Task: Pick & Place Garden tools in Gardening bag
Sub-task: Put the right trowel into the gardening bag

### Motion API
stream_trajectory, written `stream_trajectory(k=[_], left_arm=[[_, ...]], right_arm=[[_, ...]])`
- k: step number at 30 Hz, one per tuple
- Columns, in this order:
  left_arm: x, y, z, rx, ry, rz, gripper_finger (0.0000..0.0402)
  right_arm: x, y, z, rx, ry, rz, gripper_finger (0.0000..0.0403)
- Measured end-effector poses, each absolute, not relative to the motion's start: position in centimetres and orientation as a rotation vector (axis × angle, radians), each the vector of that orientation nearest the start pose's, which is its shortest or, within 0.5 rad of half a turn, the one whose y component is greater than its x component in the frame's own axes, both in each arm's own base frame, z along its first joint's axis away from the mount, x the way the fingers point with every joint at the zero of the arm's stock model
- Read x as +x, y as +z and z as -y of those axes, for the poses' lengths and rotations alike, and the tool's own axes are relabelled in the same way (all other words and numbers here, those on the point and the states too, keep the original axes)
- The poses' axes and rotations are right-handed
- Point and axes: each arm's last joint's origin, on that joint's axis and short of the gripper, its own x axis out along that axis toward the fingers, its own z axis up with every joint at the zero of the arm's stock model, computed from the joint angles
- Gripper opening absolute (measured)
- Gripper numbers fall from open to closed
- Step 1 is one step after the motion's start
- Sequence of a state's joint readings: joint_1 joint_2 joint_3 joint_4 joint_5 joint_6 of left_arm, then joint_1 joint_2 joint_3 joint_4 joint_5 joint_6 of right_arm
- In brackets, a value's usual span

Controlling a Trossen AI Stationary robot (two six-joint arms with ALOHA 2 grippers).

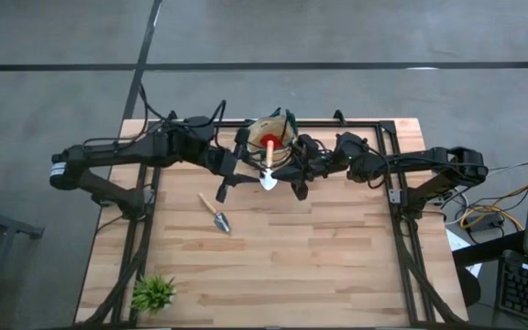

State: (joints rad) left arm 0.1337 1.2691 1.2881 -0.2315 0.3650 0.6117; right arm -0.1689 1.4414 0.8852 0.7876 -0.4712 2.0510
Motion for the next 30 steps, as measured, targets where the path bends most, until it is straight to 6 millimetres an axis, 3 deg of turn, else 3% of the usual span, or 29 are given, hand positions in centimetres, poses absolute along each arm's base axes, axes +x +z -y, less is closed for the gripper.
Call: stream_trajectory(k=[6,17,23,30], left_arm=[[27.8,40.3,-2.7,0.546,-0.274,-0.098,0.0106],[27.9,40.4,-2.7,0.57,-0.252,-0.095,0.0009],[27.9,40.5,-2.7,0.476,-0.248,-0.095,0.0008],[27.6,41.5,-2.9,0.299,-0.187,-0.071,0.0005]], right_arm=[[31.4,30.9,4.3,1.944,0.402,-0.16,0.0008],[31.4,30.9,4.3,1.947,0.401,-0.158,0.001],[31.4,31.0,4.3,1.855,0.405,-0.135,0.0018],[31.1,31.4,5.1,1.645,0.399,-0.054,0.0074]])
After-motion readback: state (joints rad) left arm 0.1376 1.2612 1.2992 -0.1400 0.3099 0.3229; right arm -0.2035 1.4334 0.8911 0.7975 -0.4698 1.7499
